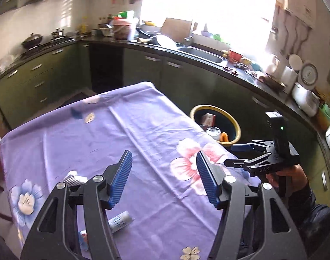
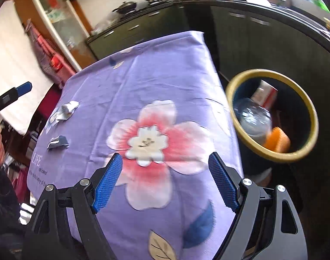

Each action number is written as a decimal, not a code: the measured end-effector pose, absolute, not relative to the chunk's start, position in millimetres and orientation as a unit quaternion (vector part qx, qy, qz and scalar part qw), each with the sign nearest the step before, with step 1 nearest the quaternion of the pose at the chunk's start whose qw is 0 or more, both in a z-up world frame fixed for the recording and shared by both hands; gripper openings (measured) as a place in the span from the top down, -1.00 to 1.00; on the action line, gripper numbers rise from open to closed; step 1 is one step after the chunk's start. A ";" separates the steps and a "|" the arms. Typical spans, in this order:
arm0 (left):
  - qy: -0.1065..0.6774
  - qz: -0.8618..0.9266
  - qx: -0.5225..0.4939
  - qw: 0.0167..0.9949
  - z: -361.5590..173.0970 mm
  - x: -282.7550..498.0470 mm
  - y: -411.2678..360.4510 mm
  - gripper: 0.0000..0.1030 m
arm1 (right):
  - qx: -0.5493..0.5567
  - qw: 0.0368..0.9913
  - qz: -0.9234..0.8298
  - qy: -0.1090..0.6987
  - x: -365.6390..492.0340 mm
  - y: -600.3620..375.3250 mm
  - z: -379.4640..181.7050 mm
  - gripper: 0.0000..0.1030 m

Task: Collect trash
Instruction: 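Move the right gripper to the crumpled white wrapper and grasp it, then carry the white wrapper over the bin and open the right gripper, then grasp the white printed tube with the left gripper, then carry the white tube over the bin and open the left gripper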

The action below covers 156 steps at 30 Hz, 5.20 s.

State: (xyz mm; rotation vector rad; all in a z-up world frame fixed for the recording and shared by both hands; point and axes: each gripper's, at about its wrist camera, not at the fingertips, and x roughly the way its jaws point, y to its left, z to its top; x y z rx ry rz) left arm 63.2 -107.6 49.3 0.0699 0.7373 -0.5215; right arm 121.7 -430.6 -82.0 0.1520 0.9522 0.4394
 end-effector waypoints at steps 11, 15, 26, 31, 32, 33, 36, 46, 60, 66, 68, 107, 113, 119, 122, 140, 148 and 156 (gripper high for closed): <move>0.333 -0.130 -0.015 0.934 49.5 24.5 16.9 -0.22 | -0.041 0.796 0.412 0.442 180.8 -238.1 -49.9 -0.57; 0.326 -0.124 -0.032 0.937 48.8 9.6 33.0 -0.23 | -0.064 0.766 0.461 0.443 205.6 -175.5 -54.0 -0.57; 0.333 -0.116 -0.046 0.935 36.1 -6.0 50.3 -0.28 | -0.050 0.728 0.418 0.541 260.0 -80.5 -83.2 -0.74; 0.336 -0.123 -0.045 0.933 31.4 -8.2 51.5 -0.28 | -0.106 0.730 0.386 0.554 255.5 -54.4 -93.1 -0.74; 0.336 -0.123 -0.046 0.933 30.8 -8.3 52.5 -0.28 | -0.115 0.730 0.384 0.553 254.2 -50.1 -94.3 -0.74; 0.335 -0.124 -0.047 0.933 30.3 -8.5 53.4 -0.28 | -0.122 0.729 0.381 0.555 253.7 -47.2 -95.6 -0.74; 0.335 -0.126 -0.051 0.933 29.2 -9.7 55.4 -0.28 | -0.139 0.732 0.366 0.557 253.0 -40.8 -102.0 -0.73; 0.335 -0.129 -0.051 0.932 28.8 -13.9 54.2 -0.29 | -0.134 0.739 0.361 0.552 249.1 -48.4 -100.9 -0.33; 0.342 -0.158 -0.032 0.926 24.6 -3.5 32.3 -0.35 | -0.040 0.775 0.350 0.524 231.1 -178.2 -50.2 -0.32; 0.346 -0.174 -0.033 0.921 20.0 10.0 19.0 -0.35 | 0.026 0.829 0.243 0.503 228.8 -318.9 -30.0 -0.33; 0.348 -0.179 -0.032 0.920 18.1 14.4 12.7 -0.35 | 0.055 0.840 0.192 0.504 233.4 -372.8 -29.7 -0.33; 0.369 -0.320 0.128 0.863 -16.2 43.3 -36.7 -0.52 | 0.149 0.853 0.061 0.497 158.2 -522.9 -90.9 -0.65; 0.411 -0.378 0.185 0.809 -48.6 65.5 -41.7 -0.45 | 0.134 0.851 0.074 0.503 147.5 -503.1 -93.5 -0.65; 0.440 -0.396 0.206 0.779 -69.8 83.6 -40.4 -0.15 | 0.129 0.846 0.089 0.509 145.3 -483.2 -102.0 -0.66; 0.453 -0.396 0.224 0.767 -80.0 88.1 -40.3 0.07 | 0.126 0.843 0.094 0.515 145.2 -476.1 -105.5 -0.66; 0.466 -0.385 0.220 0.766 -89.7 80.5 -36.7 0.59 | 0.117 0.848 0.108 0.506 138.4 -459.8 -94.3 -0.67; 0.452 -0.354 0.196 0.795 -70.8 67.5 -51.7 0.60 | 0.118 0.852 0.108 0.498 133.0 -460.7 -92.7 -0.67; 0.415 -0.388 0.156 0.808 -18.5 81.3 -108.8 0.60 | 0.089 0.865 0.087 0.487 122.3 -471.4 -90.0 -0.67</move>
